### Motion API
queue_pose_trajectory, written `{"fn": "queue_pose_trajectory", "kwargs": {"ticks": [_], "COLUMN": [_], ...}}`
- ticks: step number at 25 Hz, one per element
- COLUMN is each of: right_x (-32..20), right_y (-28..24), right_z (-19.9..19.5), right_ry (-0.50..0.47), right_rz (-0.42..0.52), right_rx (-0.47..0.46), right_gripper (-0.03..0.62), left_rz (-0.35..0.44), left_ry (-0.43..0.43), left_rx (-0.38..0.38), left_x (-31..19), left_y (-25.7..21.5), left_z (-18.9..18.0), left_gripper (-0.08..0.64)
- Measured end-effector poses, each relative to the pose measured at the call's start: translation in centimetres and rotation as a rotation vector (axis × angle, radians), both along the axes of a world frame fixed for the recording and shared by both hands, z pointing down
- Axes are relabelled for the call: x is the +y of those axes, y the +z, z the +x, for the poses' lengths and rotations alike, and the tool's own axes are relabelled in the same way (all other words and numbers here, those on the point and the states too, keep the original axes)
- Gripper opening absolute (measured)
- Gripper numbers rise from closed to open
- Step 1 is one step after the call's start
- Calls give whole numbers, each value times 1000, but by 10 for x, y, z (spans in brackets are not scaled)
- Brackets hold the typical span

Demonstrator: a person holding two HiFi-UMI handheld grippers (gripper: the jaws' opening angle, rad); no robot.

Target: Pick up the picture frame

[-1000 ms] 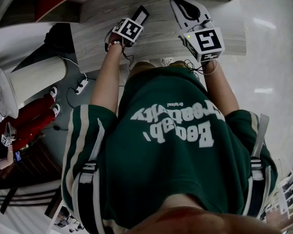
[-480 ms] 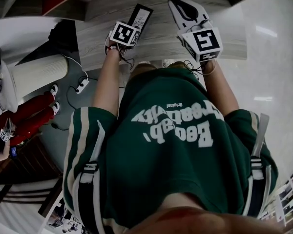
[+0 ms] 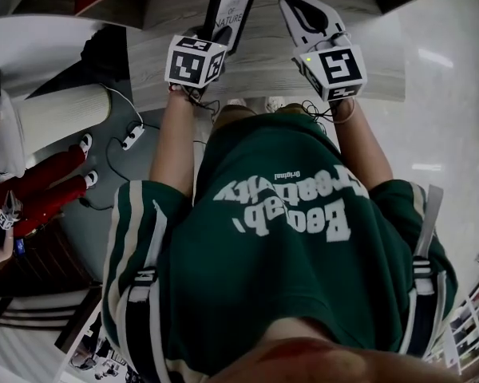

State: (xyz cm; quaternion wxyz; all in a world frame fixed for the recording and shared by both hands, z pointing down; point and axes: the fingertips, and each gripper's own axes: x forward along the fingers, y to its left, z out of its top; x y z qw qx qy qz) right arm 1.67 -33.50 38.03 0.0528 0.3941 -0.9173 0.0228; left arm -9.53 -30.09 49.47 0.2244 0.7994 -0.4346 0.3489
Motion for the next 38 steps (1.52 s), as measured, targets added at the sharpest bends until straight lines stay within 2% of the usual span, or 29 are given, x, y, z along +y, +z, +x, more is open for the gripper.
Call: {"fn": "queue_pose_trajectory", "kwargs": {"ticks": [8, 14, 27, 32, 38], "right_x": [-1, 4, 6, 4, 4], "right_y": [-21, -32, -58, -59, -63], "right_z": [-6, -8, -9, -7, -8], "right_ry": [-1, -1, -11, 8, -3], "right_rz": [48, 57, 145, 112, 123], "right_rx": [-25, -16, -68, -65, -47], "right_gripper": [40, 41, 40, 40, 41], "left_rz": [209, 321, 602, 663, 696], "left_ry": [-51, -85, -128, -148, -170], "left_rx": [77, 143, 264, 318, 307], "left_x": [3, 9, 3, 0, -4], "left_y": [-71, -108, -182, -196, -199], "left_z": [-6, -9, -2, -1, -3], "left_gripper": [32, 32, 32, 32, 32]}}
